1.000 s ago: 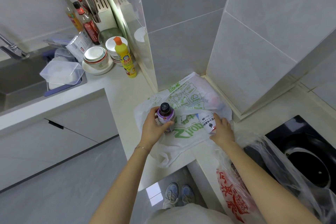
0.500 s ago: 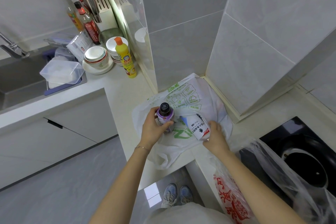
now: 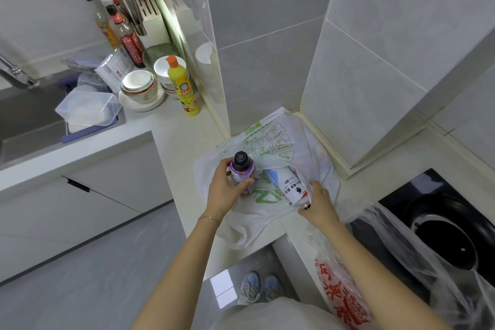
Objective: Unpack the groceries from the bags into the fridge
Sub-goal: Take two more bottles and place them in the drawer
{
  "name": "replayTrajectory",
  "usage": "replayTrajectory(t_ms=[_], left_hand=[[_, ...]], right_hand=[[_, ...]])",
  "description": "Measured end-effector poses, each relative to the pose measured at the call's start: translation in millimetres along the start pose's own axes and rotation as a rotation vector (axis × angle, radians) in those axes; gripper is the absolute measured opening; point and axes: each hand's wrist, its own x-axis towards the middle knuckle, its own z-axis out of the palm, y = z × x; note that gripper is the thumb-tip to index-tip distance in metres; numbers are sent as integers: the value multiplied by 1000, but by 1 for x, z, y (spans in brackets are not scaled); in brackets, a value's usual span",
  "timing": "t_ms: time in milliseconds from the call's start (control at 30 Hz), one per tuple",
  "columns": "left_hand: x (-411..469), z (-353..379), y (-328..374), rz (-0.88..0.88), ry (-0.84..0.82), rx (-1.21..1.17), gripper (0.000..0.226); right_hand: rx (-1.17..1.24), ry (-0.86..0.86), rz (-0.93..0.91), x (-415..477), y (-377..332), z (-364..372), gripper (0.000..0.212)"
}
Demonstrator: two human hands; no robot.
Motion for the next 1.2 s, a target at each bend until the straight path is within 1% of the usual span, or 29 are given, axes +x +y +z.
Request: replayTrajectory(t_ms=[67, 200, 333, 400, 533, 600, 667, 733, 800, 933, 1000, 1100, 1200], left_hand=[[1, 0, 0, 2, -3, 5, 59], [2, 1, -1, 7, 3, 12, 60], [3, 1, -4, 17, 4, 14, 61], [3, 1, -4, 19, 1, 11, 61], [3, 1, -4, 23, 4, 15, 62], [3, 2, -6, 27, 8, 15, 62], [3, 2, -6, 25, 9, 9, 62], [3, 3, -5, 22, 9, 7, 62], [2, 3, -5, 19, 11, -1, 62], [2, 2, -5, 19, 7, 7, 63], [2, 2, -4, 18, 5, 7, 63], [2, 1, -4, 17, 3, 4, 62], [2, 2, -5, 20, 1, 2, 63]], right_hand=[[-6, 25, 34, -2, 2, 0, 64], [2, 47, 79, -6, 8, 0, 35], [86, 85, 51, -9, 6, 0, 24], [145, 113, 23, -12, 6, 0, 27], [274, 173, -32, -17, 2, -2, 44], [286, 227, -65, -19, -5, -5, 54], [291, 293, -118, -21, -14, -10, 59], [304, 338, -159, -22, -25, -16, 58], [297, 373, -212, -21, -36, -21, 53], [244, 387, -362, -15, -58, -28, 29], [205, 367, -400, -11, -66, -32, 23], [135, 342, -432, -6, -76, -36, 27], [55, 317, -416, 0, -77, -37, 31]])
